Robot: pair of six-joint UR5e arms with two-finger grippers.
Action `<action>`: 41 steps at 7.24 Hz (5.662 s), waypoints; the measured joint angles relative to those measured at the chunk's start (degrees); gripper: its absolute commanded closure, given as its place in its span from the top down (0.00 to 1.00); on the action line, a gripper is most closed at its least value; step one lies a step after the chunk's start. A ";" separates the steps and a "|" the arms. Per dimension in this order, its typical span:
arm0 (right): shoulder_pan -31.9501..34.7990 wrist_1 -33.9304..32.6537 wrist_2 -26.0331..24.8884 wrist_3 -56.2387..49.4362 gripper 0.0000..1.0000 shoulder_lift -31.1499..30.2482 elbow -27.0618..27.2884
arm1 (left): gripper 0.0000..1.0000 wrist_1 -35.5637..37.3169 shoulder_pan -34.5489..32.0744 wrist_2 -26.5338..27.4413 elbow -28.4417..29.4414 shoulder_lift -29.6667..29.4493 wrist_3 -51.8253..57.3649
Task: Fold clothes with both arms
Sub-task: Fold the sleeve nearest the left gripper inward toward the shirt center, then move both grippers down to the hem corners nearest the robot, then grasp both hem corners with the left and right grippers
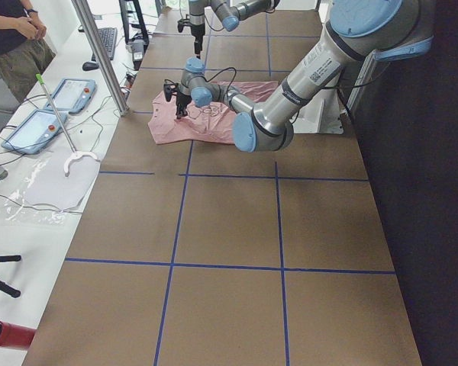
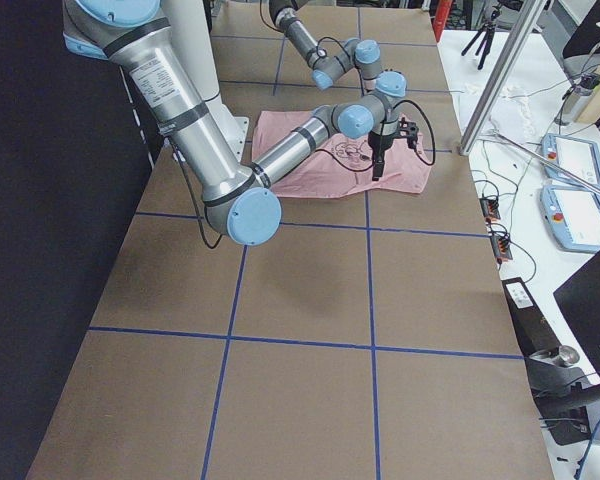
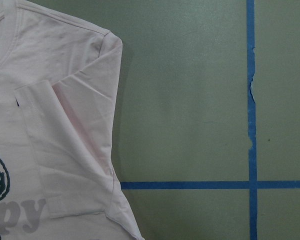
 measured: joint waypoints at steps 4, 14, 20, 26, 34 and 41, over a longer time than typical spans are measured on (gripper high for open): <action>-0.68 4.77 0.11 3.49 1.00 -3.73 3.13 | 1.00 2.55 -0.10 -4.86 -19.29 12.17 6.81; -50.18 18.98 -40.35 47.40 1.00 -34.97 31.25 | 1.00 18.95 1.02 -9.59 -52.66 31.78 13.77; -50.95 19.37 -40.03 47.12 1.00 -35.38 28.33 | 1.00 18.95 1.40 -9.62 -52.57 31.64 13.30; -50.67 19.37 -38.11 47.05 0.00 -35.17 28.03 | 1.00 18.98 1.56 -9.60 -52.41 31.65 13.33; -48.22 19.47 -38.23 47.02 0.00 -34.46 30.76 | 0.98 19.01 8.37 -8.52 -52.91 34.14 2.63; -45.94 19.47 -38.26 46.94 0.00 -32.18 30.69 | 0.89 27.86 30.14 1.87 -53.14 35.30 -27.02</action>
